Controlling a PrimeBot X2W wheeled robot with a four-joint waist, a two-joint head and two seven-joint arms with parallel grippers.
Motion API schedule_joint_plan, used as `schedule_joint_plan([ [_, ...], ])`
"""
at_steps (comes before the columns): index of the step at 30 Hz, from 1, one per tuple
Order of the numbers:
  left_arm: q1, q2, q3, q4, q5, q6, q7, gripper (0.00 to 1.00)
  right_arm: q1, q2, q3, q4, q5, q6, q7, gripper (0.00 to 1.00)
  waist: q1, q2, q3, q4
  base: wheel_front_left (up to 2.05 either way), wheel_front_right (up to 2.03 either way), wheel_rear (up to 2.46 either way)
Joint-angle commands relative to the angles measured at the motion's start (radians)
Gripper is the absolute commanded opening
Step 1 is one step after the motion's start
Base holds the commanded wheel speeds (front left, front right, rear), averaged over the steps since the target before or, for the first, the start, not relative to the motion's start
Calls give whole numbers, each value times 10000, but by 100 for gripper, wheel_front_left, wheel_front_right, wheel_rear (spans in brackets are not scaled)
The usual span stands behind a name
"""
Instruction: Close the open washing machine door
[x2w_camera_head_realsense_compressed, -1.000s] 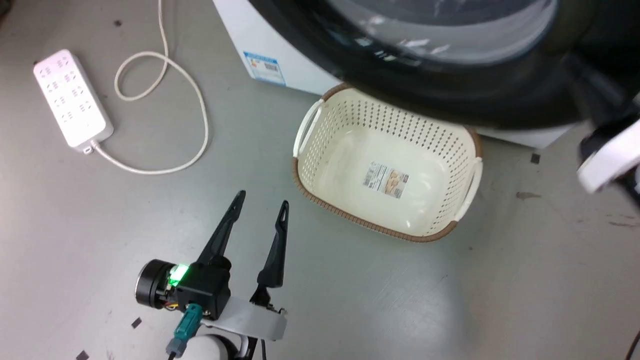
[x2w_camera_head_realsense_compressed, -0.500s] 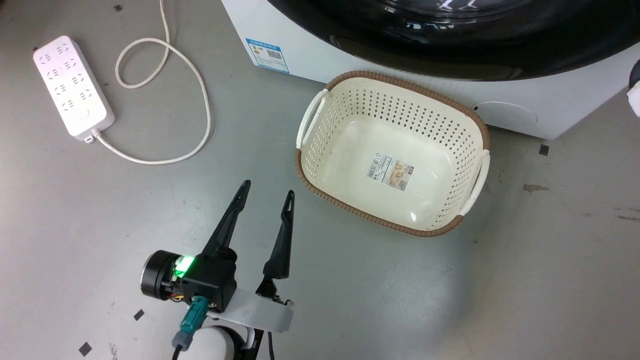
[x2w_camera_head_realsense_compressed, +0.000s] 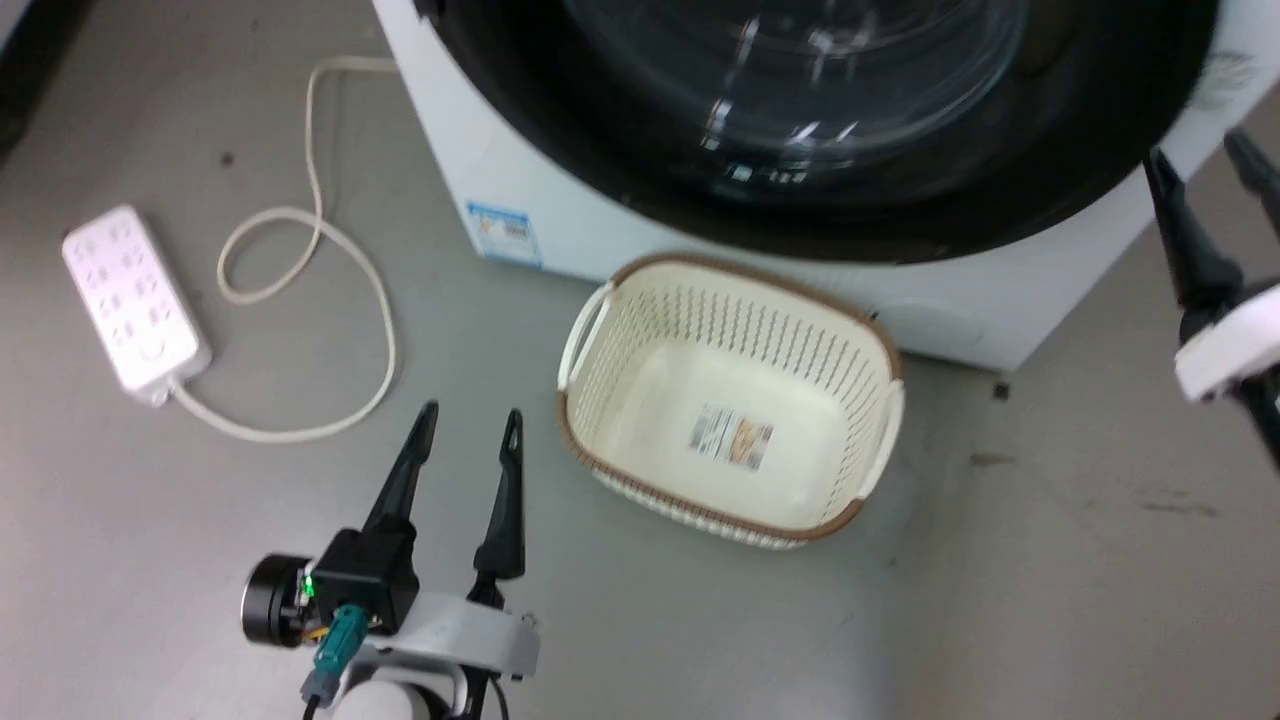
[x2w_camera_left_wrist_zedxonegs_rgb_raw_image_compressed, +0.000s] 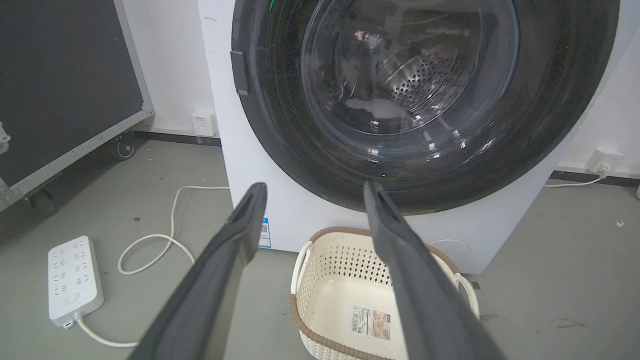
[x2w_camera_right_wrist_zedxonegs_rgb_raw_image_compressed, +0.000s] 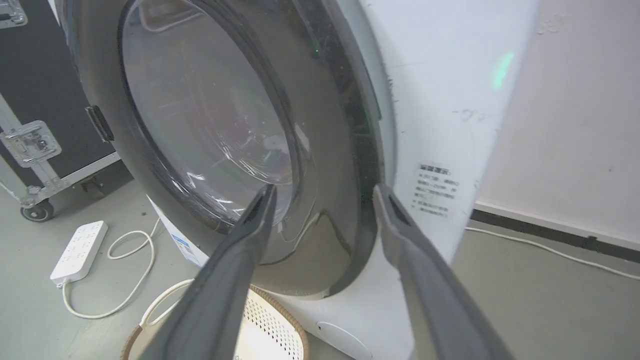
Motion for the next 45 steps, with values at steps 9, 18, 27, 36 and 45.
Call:
schedule_joint_plan([
  [9,608,3,240,307,-43,-320,-45,100,3510,1300,-2094,-2445,-2026,-7,-230,100,1,-1,-1995,-1174,0,0,0],
  [18,1048,3,389,480,-227,-607,-45,100,7087,4109,-4172,-5734,-4547,-7,-233,100,1,-1,-2491,-1548,0,0,0],
  [27,1134,3,459,495,-214,-499,-45,100,8112,4652,-3815,-6293,-5091,-7,-234,100,1,-1,-2577,-1687,0,0,0],
  [36,1069,-6,500,644,-260,-366,45,0,7964,4618,-3768,-6215,-5051,-2,-158,0,1,-1,-2579,-1676,0,0,0],
  [45,1083,-5,590,558,-157,-351,229,0,7921,4623,-3730,-6207,-5127,-2,27,0,1,-1,-2584,-1652,0,0,0],
])
